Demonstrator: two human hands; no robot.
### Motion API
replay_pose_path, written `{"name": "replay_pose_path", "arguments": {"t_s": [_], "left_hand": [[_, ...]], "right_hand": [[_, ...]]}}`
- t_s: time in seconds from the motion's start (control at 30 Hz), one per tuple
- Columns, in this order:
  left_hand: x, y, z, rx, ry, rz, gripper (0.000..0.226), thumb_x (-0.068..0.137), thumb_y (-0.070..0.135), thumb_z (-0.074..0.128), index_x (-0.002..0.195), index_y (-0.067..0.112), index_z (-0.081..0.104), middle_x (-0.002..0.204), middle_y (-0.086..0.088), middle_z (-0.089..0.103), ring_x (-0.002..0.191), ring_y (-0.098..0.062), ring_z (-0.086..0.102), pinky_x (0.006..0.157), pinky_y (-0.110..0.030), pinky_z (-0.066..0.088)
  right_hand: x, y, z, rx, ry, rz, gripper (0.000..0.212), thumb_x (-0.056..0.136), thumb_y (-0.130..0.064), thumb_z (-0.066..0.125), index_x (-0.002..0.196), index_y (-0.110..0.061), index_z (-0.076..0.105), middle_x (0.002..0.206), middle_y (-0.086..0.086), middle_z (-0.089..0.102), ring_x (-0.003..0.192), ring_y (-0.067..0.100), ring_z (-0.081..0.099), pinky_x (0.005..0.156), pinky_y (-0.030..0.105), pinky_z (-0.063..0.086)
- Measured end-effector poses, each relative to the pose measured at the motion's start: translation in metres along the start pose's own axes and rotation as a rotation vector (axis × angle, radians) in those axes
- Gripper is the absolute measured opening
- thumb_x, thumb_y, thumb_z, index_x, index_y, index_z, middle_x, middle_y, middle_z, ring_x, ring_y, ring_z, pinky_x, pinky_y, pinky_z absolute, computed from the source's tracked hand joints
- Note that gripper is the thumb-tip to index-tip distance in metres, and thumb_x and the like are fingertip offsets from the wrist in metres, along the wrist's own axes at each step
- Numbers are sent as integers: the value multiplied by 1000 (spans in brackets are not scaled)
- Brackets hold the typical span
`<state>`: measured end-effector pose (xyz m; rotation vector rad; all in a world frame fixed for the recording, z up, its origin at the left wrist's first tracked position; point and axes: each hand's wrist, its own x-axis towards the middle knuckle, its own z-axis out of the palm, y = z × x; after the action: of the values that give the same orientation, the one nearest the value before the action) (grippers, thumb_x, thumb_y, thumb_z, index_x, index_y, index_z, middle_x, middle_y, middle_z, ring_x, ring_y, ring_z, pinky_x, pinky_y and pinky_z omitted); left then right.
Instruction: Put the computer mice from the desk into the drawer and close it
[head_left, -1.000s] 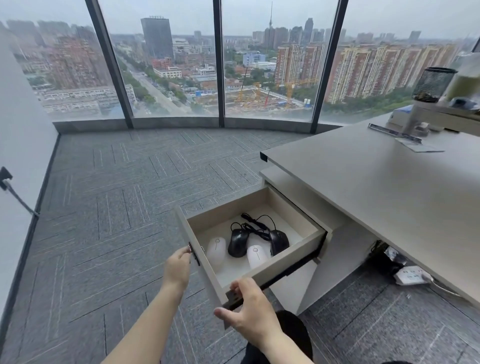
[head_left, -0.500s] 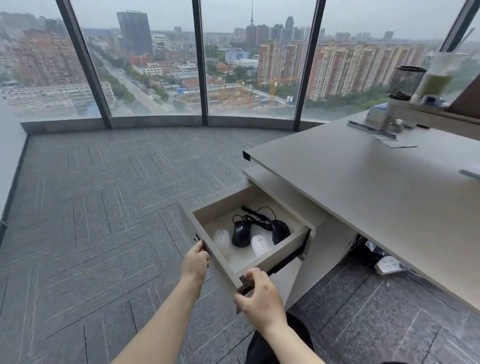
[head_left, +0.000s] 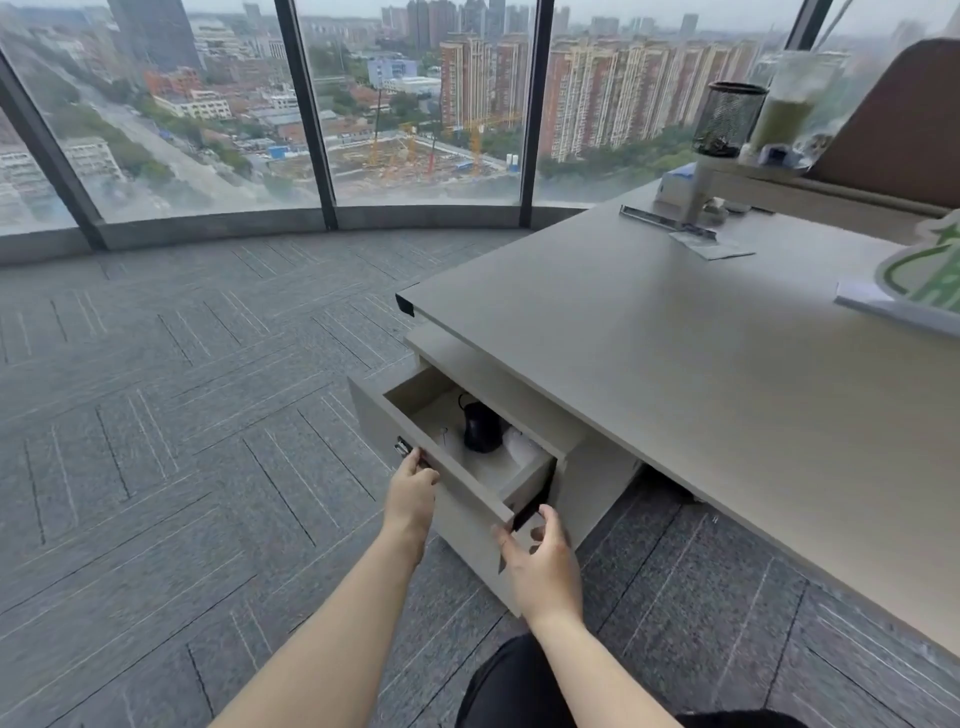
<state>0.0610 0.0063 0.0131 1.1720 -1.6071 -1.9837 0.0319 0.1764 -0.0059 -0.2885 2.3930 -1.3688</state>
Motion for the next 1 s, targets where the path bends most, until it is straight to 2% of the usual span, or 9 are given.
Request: {"name": "replay_pose_path", "arguments": {"t_s": [0.07, 0.23, 0.4, 0.67, 0.9, 1.0], "left_hand": [[10, 2, 16, -1, -27, -1, 59, 89, 9, 40, 147, 19, 37, 141, 1, 49, 124, -21, 47, 110, -42, 37], [30, 5, 42, -22, -47, -5, 58, 89, 19, 39, 147, 24, 37, 148, 1, 45, 132, -19, 44, 112, -45, 35], [44, 8, 68, -97, -66, -22, 51, 97, 19, 34, 147, 21, 35, 150, -1, 43, 136, -16, 42, 110, -38, 35], [49, 11, 86, -185, -139, -41, 51, 101, 34, 30, 151, 20, 28, 157, 5, 32, 142, -14, 34, 117, -44, 27], [46, 13, 88, -188, -143, -38, 52, 101, 40, 31, 149, 23, 30, 155, 6, 35, 139, -16, 40, 116, -43, 29], [44, 16, 85, -156, -143, -31, 49, 100, 41, 31, 144, 21, 39, 151, 3, 39, 133, -20, 47, 113, -42, 33]], "right_hand": [[17, 4, -7, 16, 40, 13, 82, 85, -55, 64, 149, -19, 31, 149, 7, 44, 132, 24, 48, 94, 32, 44], [44, 5, -17, -12, 100, 42, 83, 87, -55, 61, 151, -14, 27, 155, 10, 36, 136, 29, 45, 100, 38, 44], [72, 13, -22, 9, 153, 58, 80, 87, -57, 60, 149, -15, 32, 151, 7, 45, 130, 27, 53, 96, 37, 49], [98, 14, -25, 29, 177, 50, 64, 88, -52, 62, 139, -16, 46, 138, 6, 59, 121, 25, 60, 94, 41, 54], [102, 15, -27, -8, 165, 60, 53, 87, -53, 62, 125, -16, 55, 123, 6, 66, 107, 25, 66, 83, 38, 55], [100, 13, -30, -38, 110, 103, 43, 91, -42, 60, 125, -16, 57, 122, 7, 67, 107, 29, 66, 81, 37, 52]]}}
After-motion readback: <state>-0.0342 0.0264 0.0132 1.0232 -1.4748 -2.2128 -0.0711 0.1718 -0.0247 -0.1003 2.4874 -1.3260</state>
